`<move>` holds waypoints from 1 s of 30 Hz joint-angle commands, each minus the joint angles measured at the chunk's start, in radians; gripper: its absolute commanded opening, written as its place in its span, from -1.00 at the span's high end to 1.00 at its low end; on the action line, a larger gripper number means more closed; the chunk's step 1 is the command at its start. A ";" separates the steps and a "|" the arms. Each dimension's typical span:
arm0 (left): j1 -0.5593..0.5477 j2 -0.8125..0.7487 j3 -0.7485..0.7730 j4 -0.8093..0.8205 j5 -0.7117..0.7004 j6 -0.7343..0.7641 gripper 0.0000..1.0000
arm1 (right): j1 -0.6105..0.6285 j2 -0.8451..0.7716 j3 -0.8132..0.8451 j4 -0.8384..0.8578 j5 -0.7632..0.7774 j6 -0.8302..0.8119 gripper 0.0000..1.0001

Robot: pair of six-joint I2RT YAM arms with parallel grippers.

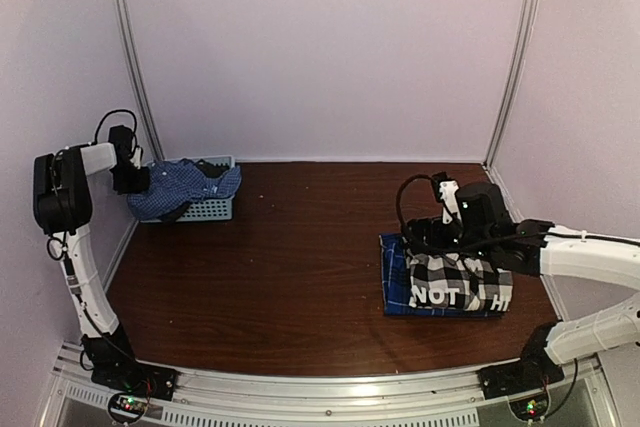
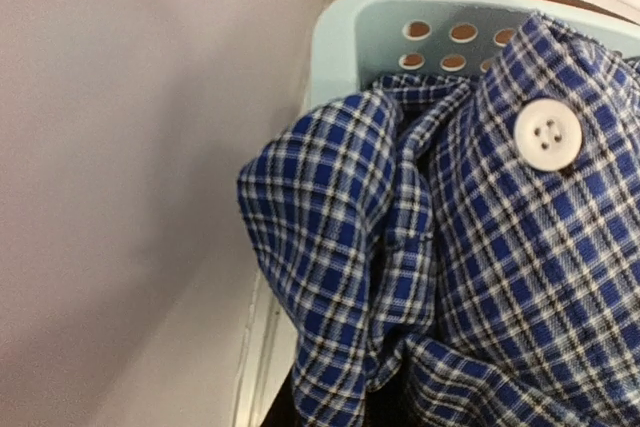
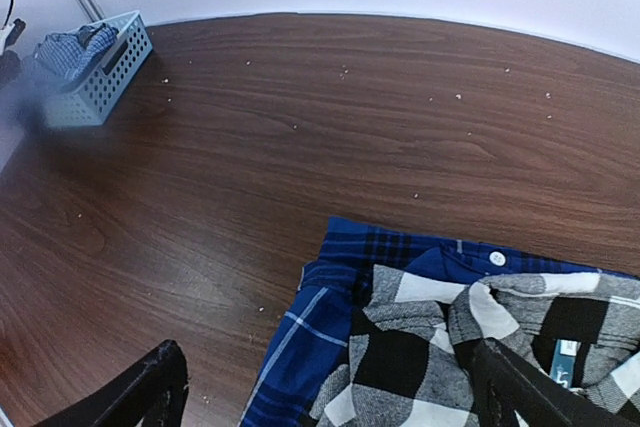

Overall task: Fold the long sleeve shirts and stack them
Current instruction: Move the bin to the corner of the board, then move the square-folded shirt to the corner of the board.

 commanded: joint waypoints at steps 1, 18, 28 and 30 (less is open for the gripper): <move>0.071 0.074 0.064 -0.051 -0.055 0.087 0.87 | 0.027 0.080 -0.001 0.054 -0.093 0.037 -1.00; 0.097 0.194 0.310 -0.124 -0.119 0.055 -0.27 | 0.201 0.564 0.226 -0.004 -0.054 0.197 -0.95; 0.093 0.032 0.316 -0.136 -0.040 -0.029 -0.69 | 0.106 0.507 0.087 -0.066 0.010 0.272 -0.97; 0.085 -0.013 0.308 -0.135 -0.039 -0.036 -0.71 | 0.070 0.465 0.042 -0.068 0.023 0.275 -0.98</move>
